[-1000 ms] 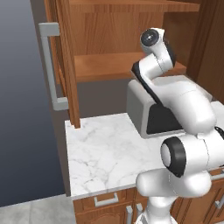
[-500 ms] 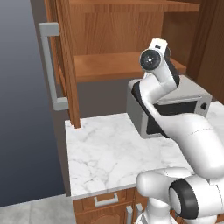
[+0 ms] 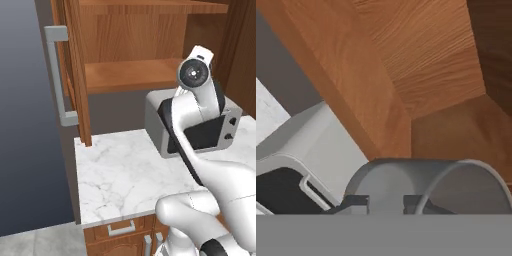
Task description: There is a bowl on the dining counter. Grab a lemon wedge from the fridge and place it in the bowl. Then get the liquor bottle and glass cup from the cabinet and place them next to the bowl.
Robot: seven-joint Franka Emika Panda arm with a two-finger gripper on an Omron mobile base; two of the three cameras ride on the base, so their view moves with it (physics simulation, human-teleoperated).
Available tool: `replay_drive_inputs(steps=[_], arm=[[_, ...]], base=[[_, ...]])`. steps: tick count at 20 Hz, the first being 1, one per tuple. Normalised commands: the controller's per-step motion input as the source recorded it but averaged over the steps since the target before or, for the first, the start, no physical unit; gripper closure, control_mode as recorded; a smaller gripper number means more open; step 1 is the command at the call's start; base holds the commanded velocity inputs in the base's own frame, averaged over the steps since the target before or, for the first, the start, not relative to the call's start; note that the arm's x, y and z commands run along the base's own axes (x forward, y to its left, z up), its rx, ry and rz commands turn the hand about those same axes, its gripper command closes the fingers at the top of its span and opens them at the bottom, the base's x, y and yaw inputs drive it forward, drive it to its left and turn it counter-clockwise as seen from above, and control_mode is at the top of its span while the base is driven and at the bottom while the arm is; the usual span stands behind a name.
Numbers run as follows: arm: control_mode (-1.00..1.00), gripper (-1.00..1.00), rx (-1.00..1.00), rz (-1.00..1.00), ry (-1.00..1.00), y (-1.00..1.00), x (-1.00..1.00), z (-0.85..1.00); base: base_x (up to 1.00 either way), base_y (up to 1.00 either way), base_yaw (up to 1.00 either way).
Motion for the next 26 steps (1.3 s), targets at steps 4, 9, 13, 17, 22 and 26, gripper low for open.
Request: replay_drive_inputs(steps=[4, 9, 13, 17, 22, 26], arm=[[-1.0, 1.0, 0.0, -0.02, -0.11, 0.01, -0.83, 0.0], [-1.0, 1.0, -0.01, -0.03, -0.18, 0.0, -0.85, 0.0], [1.0, 1.0, 0.0, -0.04, -0.09, 0.0, -0.65, 0.0], [1.0, 1.0, 0.0, 0.0, 0.0, 0.0, 0.0, 0.0], [1.0, 1.0, 0.0, 0.0, 0.0, 0.0, 0.0, 0.0], [1.0, 1.0, 0.0, 0.0, 0.0, 0.0, 0.0, 0.0]], base=[[0.0, 0.0, 0.0], [0.0, 0.0, 0.0], [-0.24, 0.0, -0.02], [-0.97, 0.0, -0.09], [-0.91, 0.19, -0.09], [-0.78, 0.49, -0.1]])
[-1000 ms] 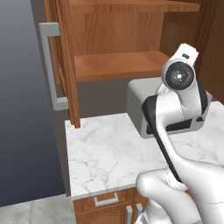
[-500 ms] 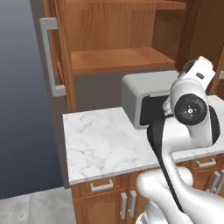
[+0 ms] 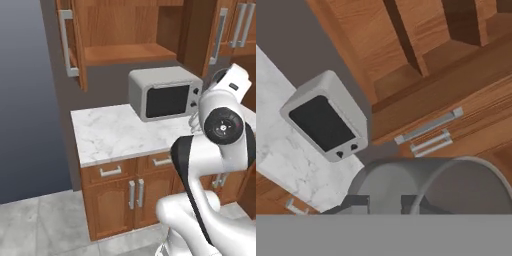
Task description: There is a bowl on the dining counter. Grab a lemon wedge from the fridge and place it in the bowl. Then get the liquor bottle and glass cup from the cabinet and place them next to the bowl.
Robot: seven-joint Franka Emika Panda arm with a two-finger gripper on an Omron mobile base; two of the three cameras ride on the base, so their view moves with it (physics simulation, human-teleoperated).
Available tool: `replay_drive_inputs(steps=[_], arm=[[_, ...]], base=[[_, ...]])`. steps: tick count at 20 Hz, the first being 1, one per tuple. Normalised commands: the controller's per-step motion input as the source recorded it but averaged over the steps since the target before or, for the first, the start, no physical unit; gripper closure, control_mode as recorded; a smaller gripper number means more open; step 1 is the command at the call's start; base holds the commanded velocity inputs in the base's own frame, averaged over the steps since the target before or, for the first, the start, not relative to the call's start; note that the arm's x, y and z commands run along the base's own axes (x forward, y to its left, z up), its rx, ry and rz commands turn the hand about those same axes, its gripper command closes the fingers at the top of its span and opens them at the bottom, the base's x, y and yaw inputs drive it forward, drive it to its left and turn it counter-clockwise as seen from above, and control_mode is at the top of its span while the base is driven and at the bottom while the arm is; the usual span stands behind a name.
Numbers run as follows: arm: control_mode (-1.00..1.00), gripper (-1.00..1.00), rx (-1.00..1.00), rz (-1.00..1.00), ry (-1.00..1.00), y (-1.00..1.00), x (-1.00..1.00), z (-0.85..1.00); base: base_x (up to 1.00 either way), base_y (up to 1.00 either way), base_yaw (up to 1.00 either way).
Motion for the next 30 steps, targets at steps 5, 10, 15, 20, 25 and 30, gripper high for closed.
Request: replay_drive_inputs(steps=[5, 10, 15, 20, 25, 30], arm=[[1.0, 1.0, 0.0, 0.0, 0.0, 0.0, 0.0, 0.0], [1.0, 1.0, 0.0, 0.0, 0.0, 0.0, 0.0, 0.0], [1.0, 1.0, 0.0, 0.0, 0.0, 0.0, 0.0, 0.0], [1.0, 1.0, 0.0, 0.0, 0.0, 0.0, 0.0, 0.0], [1.0, 1.0, 0.0, 0.0, 0.0, 0.0, 0.0, 0.0], [1.0, 1.0, 0.0, 0.0, 0.0, 0.0, 0.0, 0.0]], base=[[-0.77, 0.59, -0.12], [-0.85, 0.59, -0.13], [-0.99, 0.52, -0.14], [-1.0, 0.46, -0.15], [-1.0, 0.14, -0.15], [-1.0, 0.0, -0.2]])
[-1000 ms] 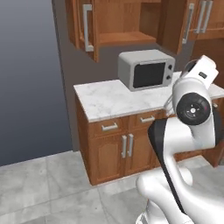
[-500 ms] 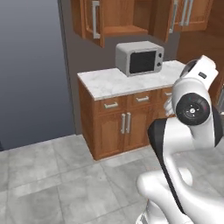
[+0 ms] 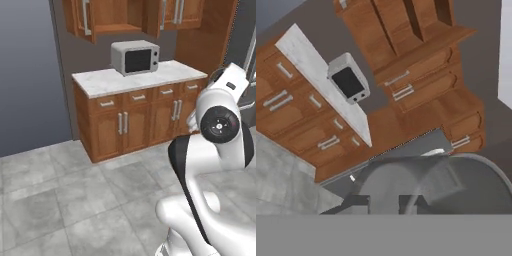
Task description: There is a bowl on the dining counter. Grab a lemon wedge from the fridge and place it in the bowl. Then get the liquor bottle and glass cup from the cabinet and place them next to the bowl.
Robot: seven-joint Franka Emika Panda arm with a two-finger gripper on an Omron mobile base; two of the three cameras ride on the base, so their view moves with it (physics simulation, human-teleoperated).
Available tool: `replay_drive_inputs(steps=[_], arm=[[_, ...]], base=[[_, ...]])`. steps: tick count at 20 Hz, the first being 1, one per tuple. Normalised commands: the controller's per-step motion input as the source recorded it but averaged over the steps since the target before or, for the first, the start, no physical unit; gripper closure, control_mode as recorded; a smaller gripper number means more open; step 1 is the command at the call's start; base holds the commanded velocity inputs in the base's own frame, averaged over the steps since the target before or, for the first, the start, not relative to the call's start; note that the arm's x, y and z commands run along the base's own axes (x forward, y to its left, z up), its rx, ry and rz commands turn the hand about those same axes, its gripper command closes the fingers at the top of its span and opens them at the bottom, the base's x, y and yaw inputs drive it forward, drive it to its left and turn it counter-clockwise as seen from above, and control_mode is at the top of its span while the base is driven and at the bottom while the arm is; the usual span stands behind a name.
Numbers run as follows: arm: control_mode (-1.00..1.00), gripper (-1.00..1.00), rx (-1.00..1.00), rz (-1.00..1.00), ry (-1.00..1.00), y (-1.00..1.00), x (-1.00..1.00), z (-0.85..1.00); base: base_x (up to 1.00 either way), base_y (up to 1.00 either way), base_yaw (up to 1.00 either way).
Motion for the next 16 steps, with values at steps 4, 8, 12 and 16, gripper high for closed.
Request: replay_drive_inputs(steps=[4, 8, 12, 16], arm=[[1.0, 1.0, 0.0, 0.0, 0.0, 0.0, 0.0, 0.0], [1.0, 1.0, 0.0, 0.0, 0.0, 0.0, 0.0, 0.0], [1.0, 1.0, 0.0, 0.0, 0.0, 0.0, 0.0, 0.0], [1.0, 1.0, 0.0, 0.0, 0.0, 0.0, 0.0, 0.0]], base=[[-1.0, 0.0, -0.22], [-1.0, 0.0, -0.21], [-1.0, 0.0, -0.21], [-1.0, 0.0, -0.22]])
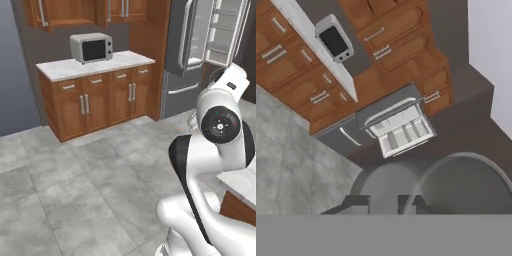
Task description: There is a bowl on the dining counter. Grab a lemon wedge from the fridge and place it in the bowl. Then get the liquor bottle and glass cup from the cabinet and place them next to the bowl.
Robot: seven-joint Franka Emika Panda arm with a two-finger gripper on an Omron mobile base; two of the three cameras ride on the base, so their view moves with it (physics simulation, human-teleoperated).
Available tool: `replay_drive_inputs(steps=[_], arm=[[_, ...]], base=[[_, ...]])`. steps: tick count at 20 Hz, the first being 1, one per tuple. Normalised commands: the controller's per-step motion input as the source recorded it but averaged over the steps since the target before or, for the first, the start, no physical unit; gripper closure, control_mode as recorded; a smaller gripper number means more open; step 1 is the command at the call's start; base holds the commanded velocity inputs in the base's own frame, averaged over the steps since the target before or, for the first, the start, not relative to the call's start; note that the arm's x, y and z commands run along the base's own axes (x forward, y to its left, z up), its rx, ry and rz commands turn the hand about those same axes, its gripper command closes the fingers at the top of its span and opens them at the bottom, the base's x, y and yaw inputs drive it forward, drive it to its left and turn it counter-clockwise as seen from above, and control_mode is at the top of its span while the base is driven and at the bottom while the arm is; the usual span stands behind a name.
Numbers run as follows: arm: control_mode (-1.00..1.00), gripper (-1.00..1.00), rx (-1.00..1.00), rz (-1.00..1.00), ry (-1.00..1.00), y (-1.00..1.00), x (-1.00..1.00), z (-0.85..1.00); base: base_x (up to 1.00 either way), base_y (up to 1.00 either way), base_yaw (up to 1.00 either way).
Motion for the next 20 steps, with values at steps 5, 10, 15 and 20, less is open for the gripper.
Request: replay_drive_inputs(steps=[5, 10, 15, 20], arm=[[1.0, 1.0, 0.0, 0.0, 0.0, 0.0, 0.0, 0.0], [1.0, 1.0, 0.0, 0.0, 0.0, 0.0, 0.0, 0.0], [1.0, 1.0, 0.0, 0.0, 0.0, 0.0, 0.0, 0.0], [1.0, 1.0, 0.0, 0.0, 0.0, 0.0, 0.0, 0.0]], base=[[-1.0, 0.0, -0.22], [-1.0, 0.0, -0.21], [-1.0, 0.0, -0.21], [-1.0, 0.0, -0.2]])
